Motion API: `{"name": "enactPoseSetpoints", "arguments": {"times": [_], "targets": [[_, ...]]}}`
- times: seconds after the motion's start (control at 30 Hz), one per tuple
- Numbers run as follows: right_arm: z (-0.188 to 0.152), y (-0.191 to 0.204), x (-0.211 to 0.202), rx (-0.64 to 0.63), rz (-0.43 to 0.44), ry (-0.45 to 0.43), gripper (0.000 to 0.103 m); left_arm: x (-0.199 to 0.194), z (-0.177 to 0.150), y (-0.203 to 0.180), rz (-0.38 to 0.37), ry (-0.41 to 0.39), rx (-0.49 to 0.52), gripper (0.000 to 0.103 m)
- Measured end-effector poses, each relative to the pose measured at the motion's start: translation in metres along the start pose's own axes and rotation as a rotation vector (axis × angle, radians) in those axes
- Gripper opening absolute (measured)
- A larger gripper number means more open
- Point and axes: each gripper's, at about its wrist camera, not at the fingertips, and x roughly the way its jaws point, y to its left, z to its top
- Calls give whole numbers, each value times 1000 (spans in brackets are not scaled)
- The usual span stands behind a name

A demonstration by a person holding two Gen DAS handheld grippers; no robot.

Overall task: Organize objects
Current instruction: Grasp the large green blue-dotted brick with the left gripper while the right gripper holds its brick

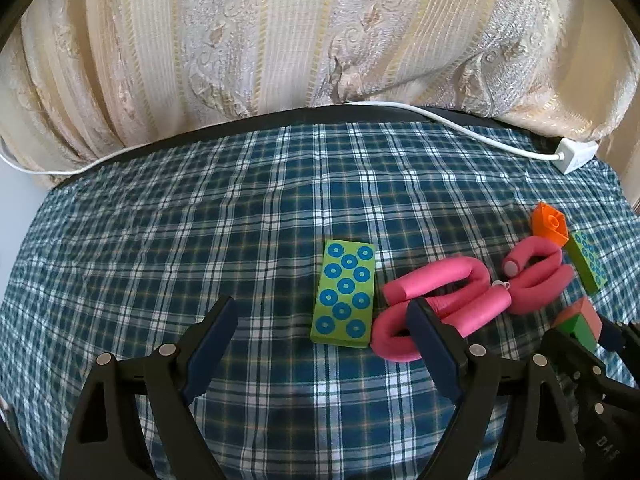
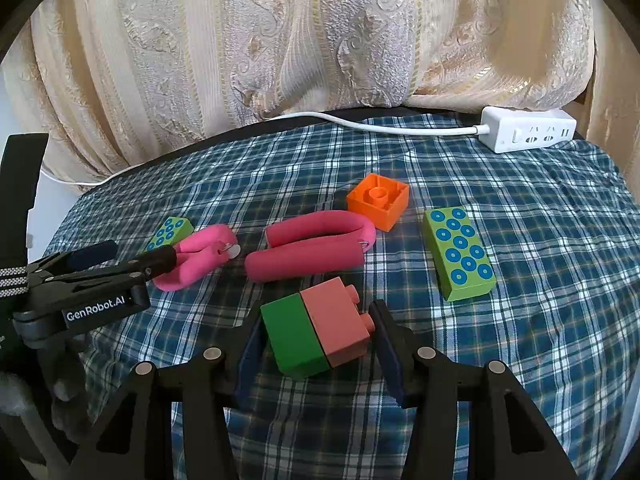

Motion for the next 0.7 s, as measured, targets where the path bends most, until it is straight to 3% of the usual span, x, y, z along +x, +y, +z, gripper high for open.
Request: {"name": "enactPoseSetpoints", "arguments": {"times": [0.5,0.7], "targets": [[0,-1,1,1,3,1,54,0,3,19,4,-1,-54,87],[0,-1,1,0,3,1,54,4,-1,8,3,3,-24,87]]}}
